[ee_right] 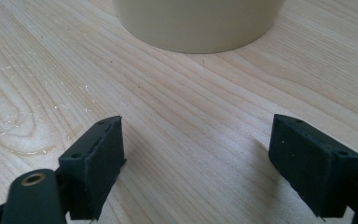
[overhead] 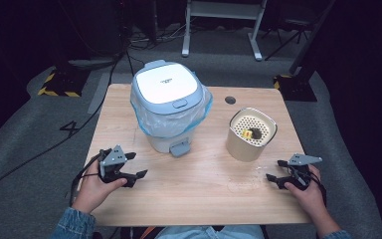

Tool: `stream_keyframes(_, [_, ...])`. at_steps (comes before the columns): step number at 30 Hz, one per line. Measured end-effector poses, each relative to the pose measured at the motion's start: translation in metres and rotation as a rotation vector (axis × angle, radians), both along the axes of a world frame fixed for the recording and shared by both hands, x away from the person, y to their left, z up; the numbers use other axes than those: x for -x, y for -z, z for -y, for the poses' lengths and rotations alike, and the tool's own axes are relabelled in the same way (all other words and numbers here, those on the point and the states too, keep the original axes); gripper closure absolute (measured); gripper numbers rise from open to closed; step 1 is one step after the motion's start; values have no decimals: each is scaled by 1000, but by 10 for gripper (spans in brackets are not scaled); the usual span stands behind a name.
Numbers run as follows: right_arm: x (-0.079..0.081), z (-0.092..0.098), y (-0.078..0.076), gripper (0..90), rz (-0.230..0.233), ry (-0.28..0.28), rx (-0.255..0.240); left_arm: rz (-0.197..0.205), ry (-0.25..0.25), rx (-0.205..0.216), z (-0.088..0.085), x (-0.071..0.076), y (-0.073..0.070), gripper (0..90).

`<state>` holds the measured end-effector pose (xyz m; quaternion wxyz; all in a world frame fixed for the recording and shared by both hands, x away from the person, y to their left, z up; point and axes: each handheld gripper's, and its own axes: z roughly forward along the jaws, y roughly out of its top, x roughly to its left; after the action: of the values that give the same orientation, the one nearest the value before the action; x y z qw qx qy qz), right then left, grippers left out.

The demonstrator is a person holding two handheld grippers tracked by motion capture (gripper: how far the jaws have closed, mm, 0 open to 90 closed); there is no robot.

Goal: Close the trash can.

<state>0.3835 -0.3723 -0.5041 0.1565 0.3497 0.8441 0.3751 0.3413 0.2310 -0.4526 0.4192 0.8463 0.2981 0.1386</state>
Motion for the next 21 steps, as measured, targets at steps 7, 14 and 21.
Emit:
stream_keyframes(7, [0,0,0,184,0,0,1,-40,-12,-45,-2,-3,26,237])
stream_keyframes(14, [0,0,0,184,0,0,1,-91,-41,-79,-1,-4,41,208])
stream_keyframes(21, [0,0,0,184,0,0,0,-85,-52,-127,0,-6,51,156])
